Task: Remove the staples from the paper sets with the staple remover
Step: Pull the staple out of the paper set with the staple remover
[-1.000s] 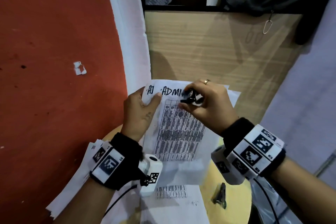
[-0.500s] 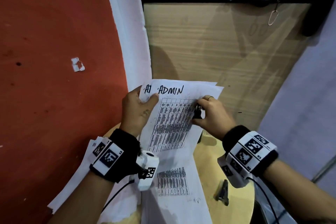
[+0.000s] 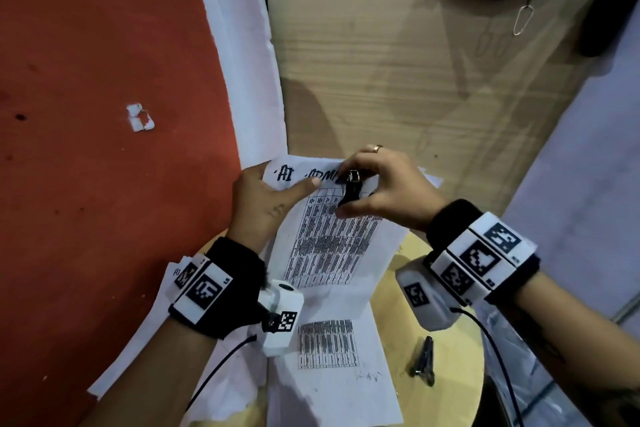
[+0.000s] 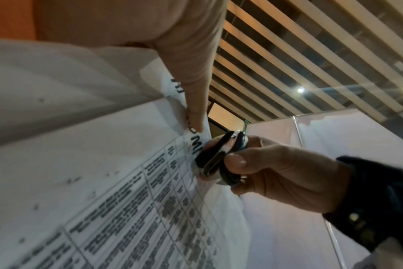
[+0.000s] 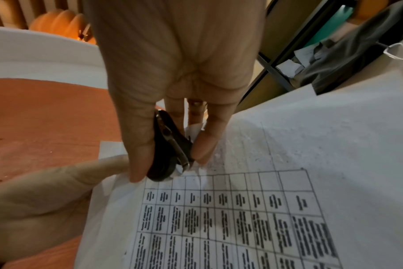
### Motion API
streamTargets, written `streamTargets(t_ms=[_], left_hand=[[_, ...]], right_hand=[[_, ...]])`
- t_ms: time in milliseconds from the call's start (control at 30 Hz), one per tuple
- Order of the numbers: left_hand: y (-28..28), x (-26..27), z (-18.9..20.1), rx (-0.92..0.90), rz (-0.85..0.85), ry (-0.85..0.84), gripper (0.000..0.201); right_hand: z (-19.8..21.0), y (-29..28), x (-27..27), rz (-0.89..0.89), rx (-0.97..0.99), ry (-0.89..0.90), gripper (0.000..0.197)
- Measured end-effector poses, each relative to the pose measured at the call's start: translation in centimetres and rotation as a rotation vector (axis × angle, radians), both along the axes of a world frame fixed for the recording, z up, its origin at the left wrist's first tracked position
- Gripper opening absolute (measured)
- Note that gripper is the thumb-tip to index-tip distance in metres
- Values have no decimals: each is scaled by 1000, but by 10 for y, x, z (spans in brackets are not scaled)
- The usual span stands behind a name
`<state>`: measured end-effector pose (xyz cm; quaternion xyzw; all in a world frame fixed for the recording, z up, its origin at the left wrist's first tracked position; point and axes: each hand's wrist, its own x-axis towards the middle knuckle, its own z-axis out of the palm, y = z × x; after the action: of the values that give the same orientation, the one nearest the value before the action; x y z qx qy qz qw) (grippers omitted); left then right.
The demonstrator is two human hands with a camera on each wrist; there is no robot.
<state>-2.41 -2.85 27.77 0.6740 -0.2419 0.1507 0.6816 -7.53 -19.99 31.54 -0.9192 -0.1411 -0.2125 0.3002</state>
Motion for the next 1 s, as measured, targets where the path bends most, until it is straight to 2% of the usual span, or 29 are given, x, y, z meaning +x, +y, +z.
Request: streamTargets(t_ms=[100, 200, 267, 300, 367, 467, 533, 633, 700, 867, 1000], left_hand=[[-1, -1, 5, 37, -14, -19, 15], [-4, -1, 8, 54, -14, -19, 15], [-5, -5, 10, 36, -26, -17, 31], [-6, -7, 11, 29, -39, -14, 31], [-7, -12, 13, 27, -40, -7, 19], [-8, -26, 17, -4, -54, -3, 39], [-7, -27, 17, -37, -49, 0, 33], [-7, -23, 19, -31, -18, -12, 32], [-7, -23, 21, -11, -21, -7, 17], [-4, -28, 27, -44, -47, 34, 11], [-4, -30, 29, -94, -54, 68, 13]], right_hand=[[2, 1, -5, -4, -16, 7, 45], [5, 1, -10, -9, -43, 0, 44], [8, 2, -13, -5, -39, -3, 43], [8, 2, -15, 0, -32, -4, 42], [10, 2, -18, 9, -18, -14, 43], [12, 1, -19, 5, -23, -35, 43], [10, 1, -20, 2, 13, -101, 43], [2, 8, -21, 18, 88, -364, 45], [-4, 14, -20, 36, 83, -475, 46], [-4, 20, -22, 141, 100, -528, 41], [-2, 21, -22, 153, 58, -525, 40]])
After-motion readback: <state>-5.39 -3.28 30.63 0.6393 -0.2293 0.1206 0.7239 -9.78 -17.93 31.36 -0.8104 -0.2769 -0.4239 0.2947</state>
